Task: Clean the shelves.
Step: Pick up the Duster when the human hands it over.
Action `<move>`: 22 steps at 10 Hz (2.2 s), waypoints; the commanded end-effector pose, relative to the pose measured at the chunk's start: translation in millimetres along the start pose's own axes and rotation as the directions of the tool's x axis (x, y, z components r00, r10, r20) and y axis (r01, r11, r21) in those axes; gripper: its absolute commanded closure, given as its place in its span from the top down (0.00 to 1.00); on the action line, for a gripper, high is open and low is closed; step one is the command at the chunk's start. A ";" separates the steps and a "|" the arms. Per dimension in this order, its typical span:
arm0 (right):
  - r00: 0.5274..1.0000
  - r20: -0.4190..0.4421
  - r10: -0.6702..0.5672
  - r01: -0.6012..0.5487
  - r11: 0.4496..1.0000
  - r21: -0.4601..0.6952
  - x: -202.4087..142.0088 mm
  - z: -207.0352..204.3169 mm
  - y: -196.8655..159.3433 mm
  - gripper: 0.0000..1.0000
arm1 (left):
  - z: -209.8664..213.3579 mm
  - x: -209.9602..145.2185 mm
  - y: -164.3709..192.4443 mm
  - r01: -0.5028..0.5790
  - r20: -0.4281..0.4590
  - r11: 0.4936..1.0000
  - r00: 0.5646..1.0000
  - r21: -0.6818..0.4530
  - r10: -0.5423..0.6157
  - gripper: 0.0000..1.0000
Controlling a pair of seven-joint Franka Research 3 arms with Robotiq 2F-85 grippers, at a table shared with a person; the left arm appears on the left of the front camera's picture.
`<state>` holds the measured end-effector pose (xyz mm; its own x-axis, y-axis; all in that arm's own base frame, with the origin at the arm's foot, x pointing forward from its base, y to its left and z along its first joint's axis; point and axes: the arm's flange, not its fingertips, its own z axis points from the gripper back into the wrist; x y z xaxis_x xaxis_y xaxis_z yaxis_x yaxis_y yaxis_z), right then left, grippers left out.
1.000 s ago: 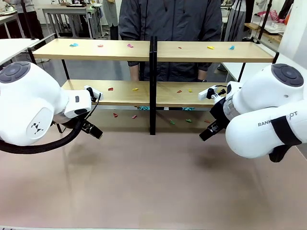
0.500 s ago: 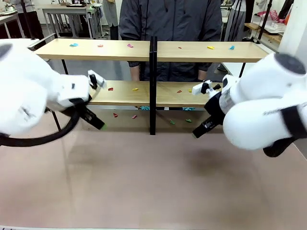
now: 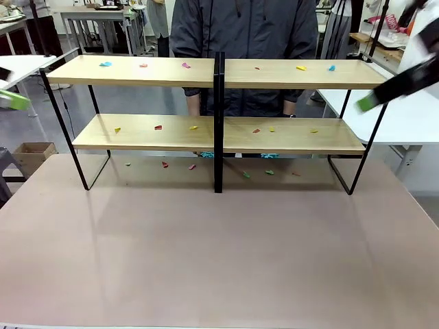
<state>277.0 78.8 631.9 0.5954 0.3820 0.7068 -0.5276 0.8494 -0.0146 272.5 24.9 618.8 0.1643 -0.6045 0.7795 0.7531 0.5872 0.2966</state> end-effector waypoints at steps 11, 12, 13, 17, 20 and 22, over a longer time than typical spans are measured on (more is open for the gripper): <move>0.985 0.162 -0.062 0.062 0.998 0.005 -7.8 65.0 -35.1 1.00 | 21.6 -77.9 -7.4 -0.213 0.378 0.976 0.901 -0.049 0.215 1.00; 0.985 0.158 -0.065 0.065 0.998 0.007 -7.5 63.1 -36.1 1.00 | 16.0 -78.4 -5.5 -0.232 0.335 0.970 0.911 -0.071 0.242 1.00; 0.986 0.151 -0.066 0.066 0.998 0.009 -7.0 60.4 -36.9 1.00 | 11.0 -79.0 -2.5 -0.247 0.295 0.965 0.919 -0.089 0.263 1.00; 0.988 0.136 -0.071 0.069 0.997 0.020 -7.5 55.9 -40.1 1.00 | 23.5 -60.5 41.5 -0.243 0.301 0.965 0.917 -0.099 0.262 1.00; 0.985 0.153 -0.080 0.076 0.997 0.034 -9.0 59.8 -42.1 1.00 | 23.5 -60.5 41.5 -0.243 0.301 0.965 0.917 -0.099 0.262 1.00; 0.970 0.202 -0.135 0.134 0.991 0.017 -10.2 64.8 -50.5 1.00 | 23.5 -60.5 41.5 -0.243 0.301 0.965 0.917 -0.099 0.262 1.00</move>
<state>255.7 17.7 672.8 0.5544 0.2183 0.8031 -0.4582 0.8856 0.0756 278.0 100.2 596.3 0.1686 -0.2322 0.9580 0.7437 0.6678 0.0310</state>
